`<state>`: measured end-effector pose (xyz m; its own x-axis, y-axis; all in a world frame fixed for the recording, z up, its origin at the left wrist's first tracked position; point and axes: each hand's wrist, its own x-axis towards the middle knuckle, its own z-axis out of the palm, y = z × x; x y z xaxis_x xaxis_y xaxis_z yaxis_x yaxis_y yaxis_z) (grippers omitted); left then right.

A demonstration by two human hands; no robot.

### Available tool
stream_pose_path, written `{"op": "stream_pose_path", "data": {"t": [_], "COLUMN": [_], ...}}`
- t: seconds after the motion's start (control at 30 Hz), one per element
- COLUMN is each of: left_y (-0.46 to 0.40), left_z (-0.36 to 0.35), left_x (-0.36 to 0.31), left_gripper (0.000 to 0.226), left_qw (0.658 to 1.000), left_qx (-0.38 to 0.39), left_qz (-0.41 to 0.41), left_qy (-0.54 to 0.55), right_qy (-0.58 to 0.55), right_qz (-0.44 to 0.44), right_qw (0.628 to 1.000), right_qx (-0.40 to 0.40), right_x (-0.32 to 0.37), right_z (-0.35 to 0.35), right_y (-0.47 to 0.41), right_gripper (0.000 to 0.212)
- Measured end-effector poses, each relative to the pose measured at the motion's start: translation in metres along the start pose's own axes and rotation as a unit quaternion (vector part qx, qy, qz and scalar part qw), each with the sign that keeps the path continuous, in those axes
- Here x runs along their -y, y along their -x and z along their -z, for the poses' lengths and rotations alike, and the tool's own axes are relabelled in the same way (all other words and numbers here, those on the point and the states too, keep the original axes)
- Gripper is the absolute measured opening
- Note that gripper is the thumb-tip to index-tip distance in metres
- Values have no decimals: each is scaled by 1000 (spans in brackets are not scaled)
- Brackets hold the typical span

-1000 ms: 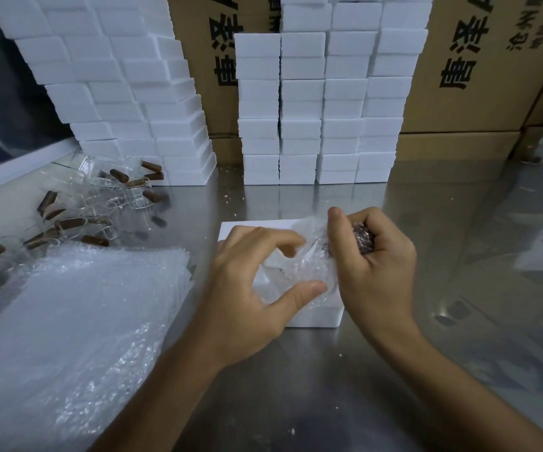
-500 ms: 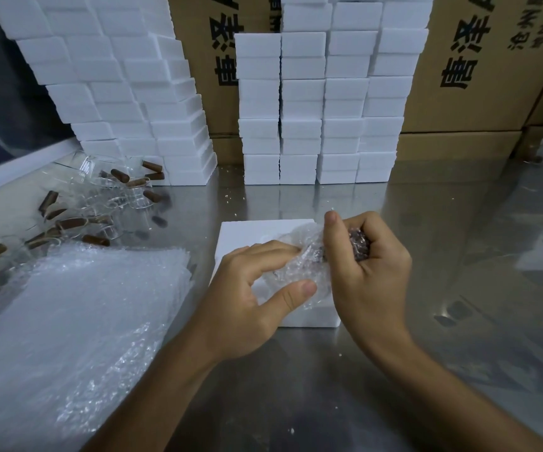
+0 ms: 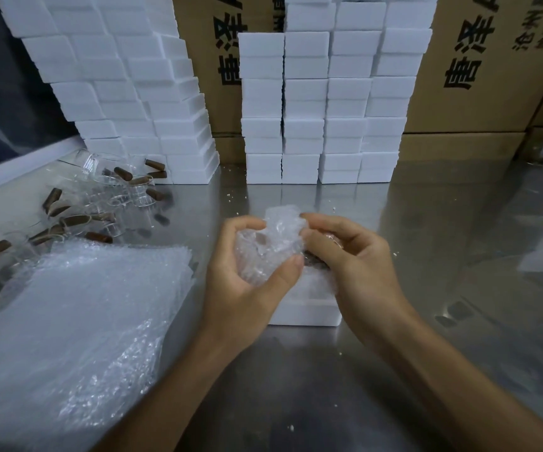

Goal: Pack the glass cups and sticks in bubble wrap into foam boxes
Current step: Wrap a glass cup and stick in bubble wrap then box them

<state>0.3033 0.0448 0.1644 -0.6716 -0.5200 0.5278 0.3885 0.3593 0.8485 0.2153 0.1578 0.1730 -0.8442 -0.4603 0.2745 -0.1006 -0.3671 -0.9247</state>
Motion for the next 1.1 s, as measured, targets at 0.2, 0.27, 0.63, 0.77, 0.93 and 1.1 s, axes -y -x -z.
{"op": "stream_pose_path", "data": {"t": [0.2,0.27,0.63,0.77,0.93,1.1], "left_y": [-3,-2,-5,-8,-8,-8], "left_z": [11,11,14,19,22,22], "left_x": [-4,-2,-5,-6,-9,-10], "left_gripper": [64,68,55,51,53,52], "left_qw": [988,982,976,959,950,947], "left_qx": [112,144,125,147,175,190], "left_qz": [-32,-33,-77,-99,-114,-119], "left_qy": [-99,-118,-160,-222,-233,-232], "right_qy": [64,127,259,314,354,328], "right_qz": [65,99,176,211,200,181], "right_qw": [995,984,927,898,889,903], "right_qx": [38,72,206,225,214,213], "right_x": [15,15,4,2,-1,-4], "right_z": [6,2,-4,-11,-12,-11], "right_y": [1,4,15,20,23,22], "right_gripper": [28,28,35,52,48,40]}}
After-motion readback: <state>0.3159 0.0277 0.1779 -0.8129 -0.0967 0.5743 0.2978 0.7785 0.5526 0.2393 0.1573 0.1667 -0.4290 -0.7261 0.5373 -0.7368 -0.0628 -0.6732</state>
